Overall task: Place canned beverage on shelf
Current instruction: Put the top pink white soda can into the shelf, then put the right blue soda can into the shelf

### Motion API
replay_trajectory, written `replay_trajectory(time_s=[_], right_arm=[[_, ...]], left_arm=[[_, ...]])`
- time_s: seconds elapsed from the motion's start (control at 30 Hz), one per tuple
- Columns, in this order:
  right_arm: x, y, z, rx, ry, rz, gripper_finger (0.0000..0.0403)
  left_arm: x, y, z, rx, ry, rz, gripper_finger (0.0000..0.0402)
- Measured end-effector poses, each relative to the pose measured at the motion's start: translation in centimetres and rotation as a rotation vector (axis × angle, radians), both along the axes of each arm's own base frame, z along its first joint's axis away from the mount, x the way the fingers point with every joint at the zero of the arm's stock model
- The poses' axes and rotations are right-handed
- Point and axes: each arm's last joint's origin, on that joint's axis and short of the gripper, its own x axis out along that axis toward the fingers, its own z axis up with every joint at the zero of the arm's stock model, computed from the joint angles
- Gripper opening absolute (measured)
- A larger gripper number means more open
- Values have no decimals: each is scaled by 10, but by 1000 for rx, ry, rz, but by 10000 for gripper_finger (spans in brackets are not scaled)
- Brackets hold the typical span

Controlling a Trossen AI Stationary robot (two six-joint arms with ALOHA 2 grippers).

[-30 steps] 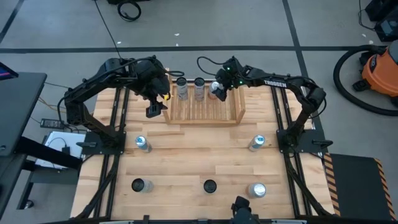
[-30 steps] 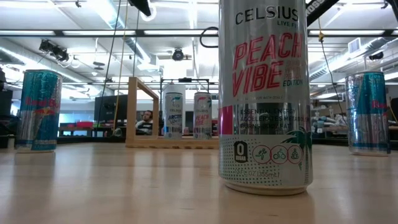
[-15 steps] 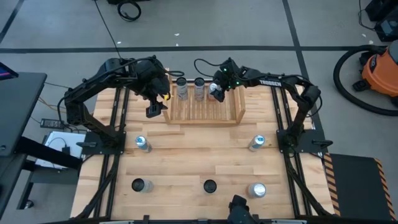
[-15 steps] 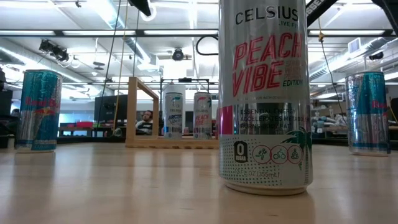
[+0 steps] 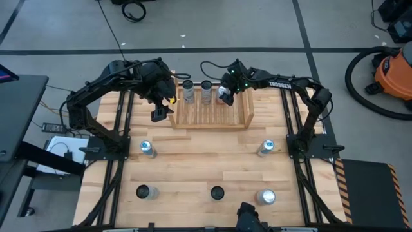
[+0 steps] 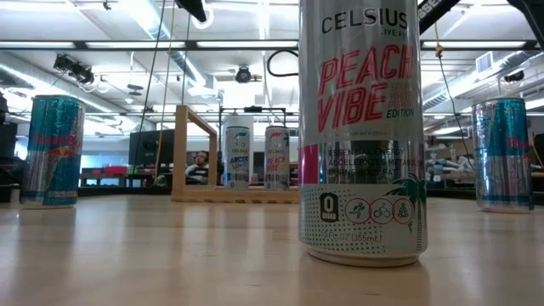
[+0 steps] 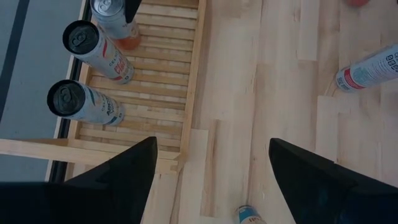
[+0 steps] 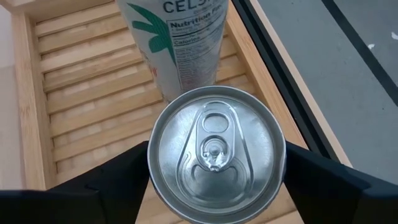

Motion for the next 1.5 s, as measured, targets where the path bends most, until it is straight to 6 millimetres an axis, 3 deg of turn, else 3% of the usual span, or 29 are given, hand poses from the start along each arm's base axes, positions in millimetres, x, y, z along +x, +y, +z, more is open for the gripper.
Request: replay_trajectory(time_s=[0.9,1.2,1.5], right_arm=[[3,0,7,-47,-31,21,392],[-12,15,52,-68,-133,-21,392],[-42,63,102,-50,-148,19,392]], left_arm=[[0,0,0,1,0,-1,311],[0,0,0,1,0,-1,311],[0,0,0,27,5,-44,311]])
